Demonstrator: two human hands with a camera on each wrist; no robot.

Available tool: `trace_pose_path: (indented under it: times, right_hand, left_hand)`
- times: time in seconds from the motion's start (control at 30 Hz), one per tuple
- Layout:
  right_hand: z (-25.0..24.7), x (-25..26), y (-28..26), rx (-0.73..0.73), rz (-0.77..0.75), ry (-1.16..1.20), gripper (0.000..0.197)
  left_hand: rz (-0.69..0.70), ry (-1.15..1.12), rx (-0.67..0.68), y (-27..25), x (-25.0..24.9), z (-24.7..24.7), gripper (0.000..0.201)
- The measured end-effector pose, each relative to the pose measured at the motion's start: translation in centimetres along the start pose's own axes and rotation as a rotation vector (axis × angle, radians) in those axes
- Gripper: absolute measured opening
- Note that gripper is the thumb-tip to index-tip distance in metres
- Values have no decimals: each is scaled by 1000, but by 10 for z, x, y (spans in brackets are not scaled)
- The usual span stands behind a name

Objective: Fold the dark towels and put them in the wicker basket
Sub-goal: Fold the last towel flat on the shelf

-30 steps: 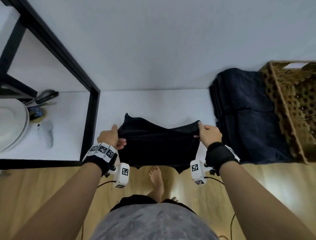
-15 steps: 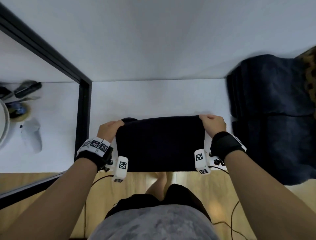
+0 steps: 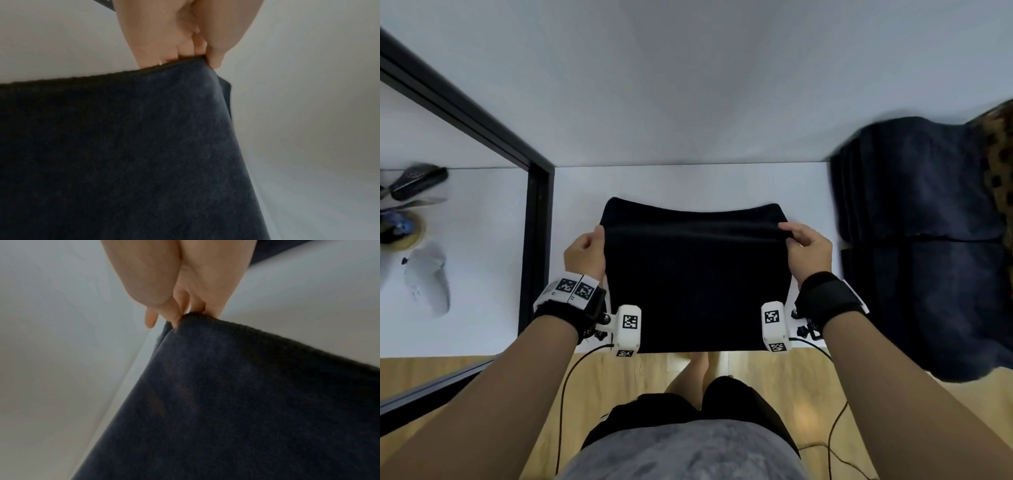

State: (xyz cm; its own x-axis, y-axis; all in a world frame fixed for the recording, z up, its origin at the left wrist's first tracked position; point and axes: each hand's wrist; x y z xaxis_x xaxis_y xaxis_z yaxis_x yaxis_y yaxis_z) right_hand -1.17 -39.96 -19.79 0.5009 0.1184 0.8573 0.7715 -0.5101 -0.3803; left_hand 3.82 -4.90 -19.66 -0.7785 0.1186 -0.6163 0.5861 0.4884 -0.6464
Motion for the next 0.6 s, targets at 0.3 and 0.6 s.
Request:
trace_pose_path:
  times: [0.3,0.6]
  right_hand:
    - [8,2,10,203,-141,-481,49]
    - [24,1,-14,284,-415,-1036,78]
  left_hand:
    - [165,337,58,16,-11,1,23]
    - [409,972,187,18,-6,10,75]
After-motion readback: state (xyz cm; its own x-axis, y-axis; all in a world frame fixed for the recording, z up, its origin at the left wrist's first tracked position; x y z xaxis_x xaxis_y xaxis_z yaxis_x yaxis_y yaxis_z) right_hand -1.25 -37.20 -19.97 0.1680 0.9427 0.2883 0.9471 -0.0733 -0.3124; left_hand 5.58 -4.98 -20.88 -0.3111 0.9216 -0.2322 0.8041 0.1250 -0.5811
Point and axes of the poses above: each hand's wrist, its own y-axis towards the middle knuckle, its own z-axis out of the palm, x = y × z, and after that the axes turned 9 degrees about -z, right-handed
